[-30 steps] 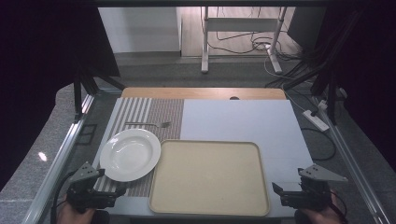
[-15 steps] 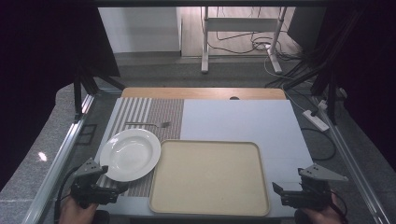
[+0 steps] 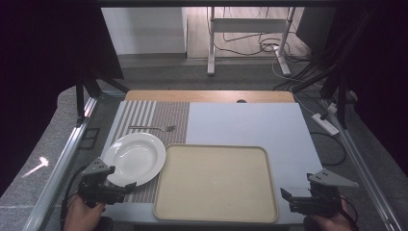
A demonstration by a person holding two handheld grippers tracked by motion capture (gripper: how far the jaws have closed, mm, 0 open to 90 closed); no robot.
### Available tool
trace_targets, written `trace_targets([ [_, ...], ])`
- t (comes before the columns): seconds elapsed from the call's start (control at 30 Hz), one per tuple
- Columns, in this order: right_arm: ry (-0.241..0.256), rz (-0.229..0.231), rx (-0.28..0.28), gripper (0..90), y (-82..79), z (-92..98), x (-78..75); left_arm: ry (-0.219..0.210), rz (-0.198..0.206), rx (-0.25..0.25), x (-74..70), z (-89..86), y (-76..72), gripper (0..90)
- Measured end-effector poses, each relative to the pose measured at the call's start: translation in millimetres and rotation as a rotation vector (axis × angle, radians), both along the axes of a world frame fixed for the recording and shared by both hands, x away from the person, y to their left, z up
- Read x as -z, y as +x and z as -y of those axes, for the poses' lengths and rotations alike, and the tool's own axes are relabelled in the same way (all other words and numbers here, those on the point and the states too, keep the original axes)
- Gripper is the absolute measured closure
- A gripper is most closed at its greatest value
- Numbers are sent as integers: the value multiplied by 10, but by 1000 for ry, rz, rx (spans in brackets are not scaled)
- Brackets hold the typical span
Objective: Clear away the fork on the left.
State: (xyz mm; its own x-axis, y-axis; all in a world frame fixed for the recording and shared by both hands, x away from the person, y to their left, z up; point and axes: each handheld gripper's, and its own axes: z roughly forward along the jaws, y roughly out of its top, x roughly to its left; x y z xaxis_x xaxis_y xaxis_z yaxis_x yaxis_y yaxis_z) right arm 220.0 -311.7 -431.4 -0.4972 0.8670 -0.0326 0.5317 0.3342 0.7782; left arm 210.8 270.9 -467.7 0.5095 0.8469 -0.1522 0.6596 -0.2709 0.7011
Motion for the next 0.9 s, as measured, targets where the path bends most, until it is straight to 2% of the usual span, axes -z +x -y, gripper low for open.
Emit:
trace_targets([
  [0.13, -2, 1, -1, 7, -1, -3, 0, 3, 4, 10, -10, 34, 42, 0],
  [0.3, -4, 1, -2, 7, -3, -5, -1, 28, 1, 23, 3, 73, 106, 0],
  [0.47, -5, 3, -4, 7, -5, -4, -2, 29, -16, 23, 44, 73, 234, 0],
  [0.7, -3, 2, -4, 7, -4, -3, -2, 54, -20, 27, 73, 78, 409, 0],
  [0.83, -4, 1, -5, 7, -2, -5, -2, 63, -44, 37, 101, 98, 562, 0],
  [0.9, -5, 0, -5, 7, -2, -5, -2, 66, -49, 40, 108, 106, 592, 0],
])
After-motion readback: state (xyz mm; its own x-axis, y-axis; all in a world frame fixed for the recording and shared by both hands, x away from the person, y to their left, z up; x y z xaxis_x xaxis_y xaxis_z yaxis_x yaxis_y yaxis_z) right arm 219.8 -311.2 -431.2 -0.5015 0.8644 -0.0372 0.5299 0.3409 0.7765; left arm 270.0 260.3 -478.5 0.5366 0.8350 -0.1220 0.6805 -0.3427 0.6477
